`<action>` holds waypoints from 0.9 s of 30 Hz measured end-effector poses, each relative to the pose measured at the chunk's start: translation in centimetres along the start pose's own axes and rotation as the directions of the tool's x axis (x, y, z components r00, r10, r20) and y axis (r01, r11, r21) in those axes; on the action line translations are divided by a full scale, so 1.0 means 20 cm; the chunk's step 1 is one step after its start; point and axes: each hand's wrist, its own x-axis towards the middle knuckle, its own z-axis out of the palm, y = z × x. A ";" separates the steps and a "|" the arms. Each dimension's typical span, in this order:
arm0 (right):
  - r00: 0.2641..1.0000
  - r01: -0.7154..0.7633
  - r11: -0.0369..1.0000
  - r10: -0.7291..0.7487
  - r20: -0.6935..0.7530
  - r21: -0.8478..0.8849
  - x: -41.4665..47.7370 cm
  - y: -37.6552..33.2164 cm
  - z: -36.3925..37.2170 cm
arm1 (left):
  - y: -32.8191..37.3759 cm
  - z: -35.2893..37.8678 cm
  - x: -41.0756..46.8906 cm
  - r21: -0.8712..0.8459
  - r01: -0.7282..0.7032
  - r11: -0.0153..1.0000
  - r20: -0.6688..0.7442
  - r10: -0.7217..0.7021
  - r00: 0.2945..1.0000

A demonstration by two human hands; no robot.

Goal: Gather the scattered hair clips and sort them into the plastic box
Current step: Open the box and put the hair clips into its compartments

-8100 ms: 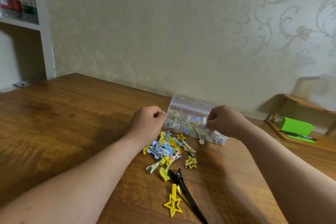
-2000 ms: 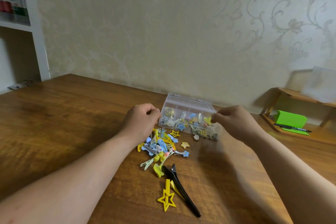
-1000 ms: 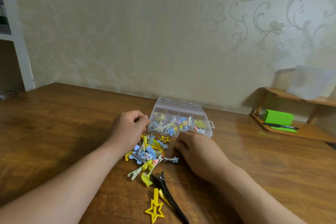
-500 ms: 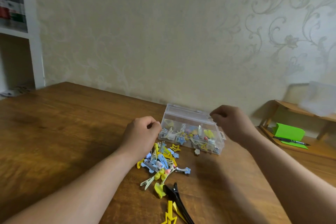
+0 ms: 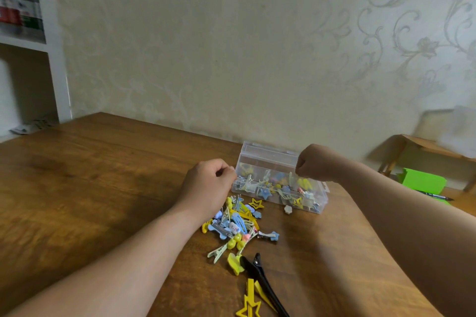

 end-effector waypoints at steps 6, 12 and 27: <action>1.000 -0.002 1.000 0.002 -0.016 0.017 0.00 0.00 0.00 | -0.01 0.00 0.00 0.002 -0.015 1.000 0.000 0.015 1.000; 0.981 0.052 0.982 -0.017 -0.191 0.179 -0.16 -0.02 -0.07 | 0.01 0.00 0.00 0.011 -0.022 1.000 -0.001 0.022 1.000; 0.961 0.264 0.808 -0.174 -0.214 0.527 -0.74 -0.09 0.24 | 0.04 -0.02 -0.03 0.036 0.020 0.999 -0.010 -0.019 1.000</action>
